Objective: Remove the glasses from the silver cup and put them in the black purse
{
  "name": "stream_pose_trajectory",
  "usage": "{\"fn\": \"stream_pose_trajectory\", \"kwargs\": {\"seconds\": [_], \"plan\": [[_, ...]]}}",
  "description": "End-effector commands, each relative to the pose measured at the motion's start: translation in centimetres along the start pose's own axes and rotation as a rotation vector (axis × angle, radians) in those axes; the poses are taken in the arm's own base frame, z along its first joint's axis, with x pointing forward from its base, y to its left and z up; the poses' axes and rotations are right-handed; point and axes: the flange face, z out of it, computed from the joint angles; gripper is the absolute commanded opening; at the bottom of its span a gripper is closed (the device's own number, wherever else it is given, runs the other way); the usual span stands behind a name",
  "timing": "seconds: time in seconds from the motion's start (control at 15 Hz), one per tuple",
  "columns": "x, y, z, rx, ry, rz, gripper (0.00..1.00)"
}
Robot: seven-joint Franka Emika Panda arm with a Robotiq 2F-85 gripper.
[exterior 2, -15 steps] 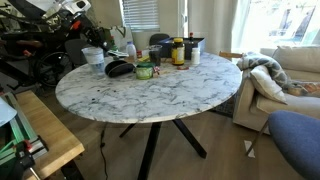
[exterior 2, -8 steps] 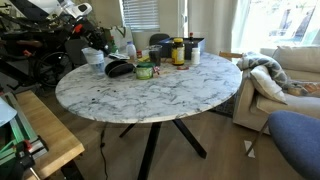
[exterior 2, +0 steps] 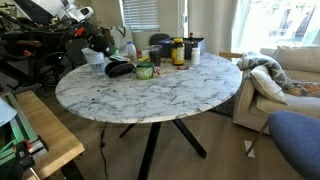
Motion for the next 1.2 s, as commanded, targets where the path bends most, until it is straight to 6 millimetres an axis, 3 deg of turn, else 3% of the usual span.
{"fn": "stream_pose_trajectory", "kwargs": {"seconds": [0.0, 0.27, 0.33, 0.4, 0.67, 0.8, 0.93, 1.13], "plan": [[-0.1, -0.3, 0.9, 0.033, 0.003, -0.001, 0.03], [-0.3, -0.6, 1.5, 0.040, -0.006, -0.006, 0.04], [-0.4, -0.5, 1.6, 0.041, -0.010, -0.004, 0.27], [-0.5, -0.5, 1.7, 0.041, -0.014, -0.003, 0.37], [-0.8, -0.2, 1.8, 0.034, -0.023, 0.006, 0.66], [-0.5, 0.3, 0.3, 0.018, 0.017, 0.030, 0.81], [-0.1, 0.9, -2.6, -0.004, 0.102, 0.066, 0.95], [0.4, 1.9, -6.7, -0.056, 0.252, 0.069, 1.00]]}}
